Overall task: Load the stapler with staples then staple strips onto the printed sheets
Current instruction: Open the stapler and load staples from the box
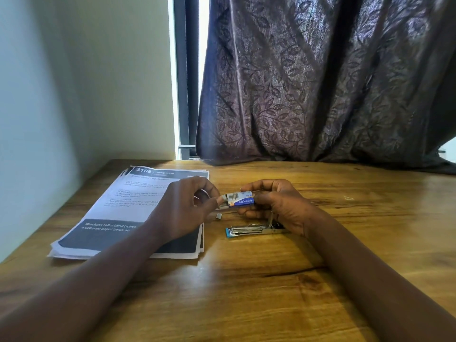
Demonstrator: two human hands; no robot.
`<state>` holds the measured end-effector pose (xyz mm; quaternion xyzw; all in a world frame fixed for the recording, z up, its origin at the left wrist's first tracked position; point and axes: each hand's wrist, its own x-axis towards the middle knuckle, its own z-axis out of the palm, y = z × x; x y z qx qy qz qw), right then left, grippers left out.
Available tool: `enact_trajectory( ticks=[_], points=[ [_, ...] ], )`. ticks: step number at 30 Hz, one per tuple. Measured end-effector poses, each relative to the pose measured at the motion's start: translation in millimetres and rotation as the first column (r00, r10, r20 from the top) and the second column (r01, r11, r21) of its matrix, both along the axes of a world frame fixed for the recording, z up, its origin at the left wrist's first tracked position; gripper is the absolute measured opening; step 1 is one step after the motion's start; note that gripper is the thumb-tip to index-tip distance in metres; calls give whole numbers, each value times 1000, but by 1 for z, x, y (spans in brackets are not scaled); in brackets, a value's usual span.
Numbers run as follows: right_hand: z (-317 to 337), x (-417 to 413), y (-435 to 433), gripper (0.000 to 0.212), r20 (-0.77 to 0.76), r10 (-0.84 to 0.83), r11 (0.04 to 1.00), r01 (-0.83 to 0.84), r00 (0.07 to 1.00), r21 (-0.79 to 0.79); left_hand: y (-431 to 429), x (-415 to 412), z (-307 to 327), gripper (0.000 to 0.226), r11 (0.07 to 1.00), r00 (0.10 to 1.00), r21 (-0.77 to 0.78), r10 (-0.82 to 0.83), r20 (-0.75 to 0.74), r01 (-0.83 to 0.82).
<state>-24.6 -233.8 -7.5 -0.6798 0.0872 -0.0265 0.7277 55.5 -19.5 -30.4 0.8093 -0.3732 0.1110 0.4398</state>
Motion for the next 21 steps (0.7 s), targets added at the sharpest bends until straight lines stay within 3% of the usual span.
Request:
enact_trajectory(
  ticks=[5, 21],
  points=[
    [1, -1, 1, 19, -8, -1, 1000, 1, 1000, 1, 0, -4, 1, 7, 1000, 993, 20, -5, 117, 3],
    [2, -1, 1, 16, -18, -5, 1000, 4, 1000, -10, 3, -2, 2, 11, 990, 965, 137, -56, 256, 21]
  ],
)
